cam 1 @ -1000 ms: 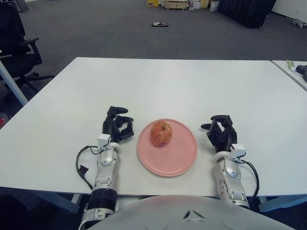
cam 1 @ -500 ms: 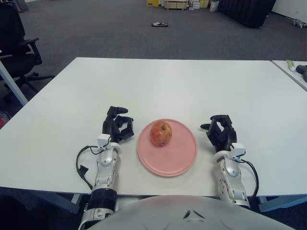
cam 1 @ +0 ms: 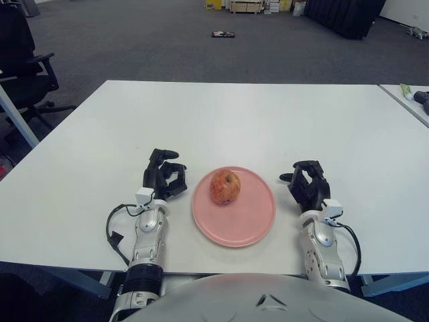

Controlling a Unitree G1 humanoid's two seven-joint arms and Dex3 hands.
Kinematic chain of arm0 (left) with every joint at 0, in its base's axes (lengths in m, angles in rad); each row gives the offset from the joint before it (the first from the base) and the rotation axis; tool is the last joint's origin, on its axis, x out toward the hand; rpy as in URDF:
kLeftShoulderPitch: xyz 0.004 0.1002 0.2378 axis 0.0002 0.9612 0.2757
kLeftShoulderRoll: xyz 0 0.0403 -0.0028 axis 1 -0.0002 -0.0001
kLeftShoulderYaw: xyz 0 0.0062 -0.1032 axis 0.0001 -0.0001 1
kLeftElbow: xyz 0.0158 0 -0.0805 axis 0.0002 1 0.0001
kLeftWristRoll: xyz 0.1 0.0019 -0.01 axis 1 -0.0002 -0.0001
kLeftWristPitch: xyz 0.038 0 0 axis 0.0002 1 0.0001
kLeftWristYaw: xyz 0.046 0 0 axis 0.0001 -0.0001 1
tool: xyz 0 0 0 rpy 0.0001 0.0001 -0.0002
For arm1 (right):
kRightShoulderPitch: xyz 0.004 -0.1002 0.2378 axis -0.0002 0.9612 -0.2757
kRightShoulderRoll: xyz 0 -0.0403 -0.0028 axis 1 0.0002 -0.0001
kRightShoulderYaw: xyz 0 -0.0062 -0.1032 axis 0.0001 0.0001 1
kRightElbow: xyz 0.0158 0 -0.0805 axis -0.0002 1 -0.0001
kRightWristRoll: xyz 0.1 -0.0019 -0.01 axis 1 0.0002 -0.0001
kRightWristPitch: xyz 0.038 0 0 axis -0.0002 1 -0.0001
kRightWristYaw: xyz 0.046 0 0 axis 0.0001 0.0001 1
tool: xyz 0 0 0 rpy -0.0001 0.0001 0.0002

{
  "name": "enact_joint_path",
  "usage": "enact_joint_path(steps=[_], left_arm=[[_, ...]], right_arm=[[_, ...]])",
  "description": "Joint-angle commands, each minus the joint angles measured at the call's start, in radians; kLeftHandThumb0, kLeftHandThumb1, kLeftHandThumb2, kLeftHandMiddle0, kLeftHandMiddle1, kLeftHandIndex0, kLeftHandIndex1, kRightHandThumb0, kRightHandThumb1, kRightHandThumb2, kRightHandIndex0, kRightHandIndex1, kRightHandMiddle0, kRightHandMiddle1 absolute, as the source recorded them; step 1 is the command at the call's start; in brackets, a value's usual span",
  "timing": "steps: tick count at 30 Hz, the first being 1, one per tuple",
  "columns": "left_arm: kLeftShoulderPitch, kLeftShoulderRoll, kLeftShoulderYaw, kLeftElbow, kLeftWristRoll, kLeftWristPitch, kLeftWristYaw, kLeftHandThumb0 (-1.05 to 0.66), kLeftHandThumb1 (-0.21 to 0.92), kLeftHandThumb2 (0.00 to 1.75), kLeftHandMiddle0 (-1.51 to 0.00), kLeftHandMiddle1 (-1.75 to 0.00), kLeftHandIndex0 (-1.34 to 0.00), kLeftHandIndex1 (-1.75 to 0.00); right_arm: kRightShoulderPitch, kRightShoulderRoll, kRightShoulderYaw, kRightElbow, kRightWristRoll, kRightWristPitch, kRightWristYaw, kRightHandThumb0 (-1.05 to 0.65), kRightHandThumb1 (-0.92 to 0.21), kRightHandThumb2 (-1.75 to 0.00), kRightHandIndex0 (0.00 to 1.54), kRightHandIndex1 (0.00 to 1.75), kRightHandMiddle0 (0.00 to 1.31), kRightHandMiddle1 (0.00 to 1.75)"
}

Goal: Put the apple into the plate.

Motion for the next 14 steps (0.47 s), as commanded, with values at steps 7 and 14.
enact_joint_path(steps=[7, 14], left_arm=[[-0.001, 0.003, 0.002, 0.001, -0.017, 0.019, -0.015, 0.0, 0.42, 1.12, -0.61, -1.48, -0.39, -1.75], [0.001, 0.005, 0.001, -0.001, -0.018, 0.02, -0.013, 0.0, 0.42, 1.12, -0.61, -1.48, -0.39, -1.75]], right_arm=[[0.002, 0.022, -0.002, 0.003, -0.007, 0.012, -0.001, -0.37, -0.76, -0.75, 0.54, 1.41, 0.29, 1.75], [0.004, 0.024, -0.002, 0.003, -0.004, 0.006, 0.002, -0.37, -0.76, -0.75, 0.53, 1.41, 0.29, 1.75]])
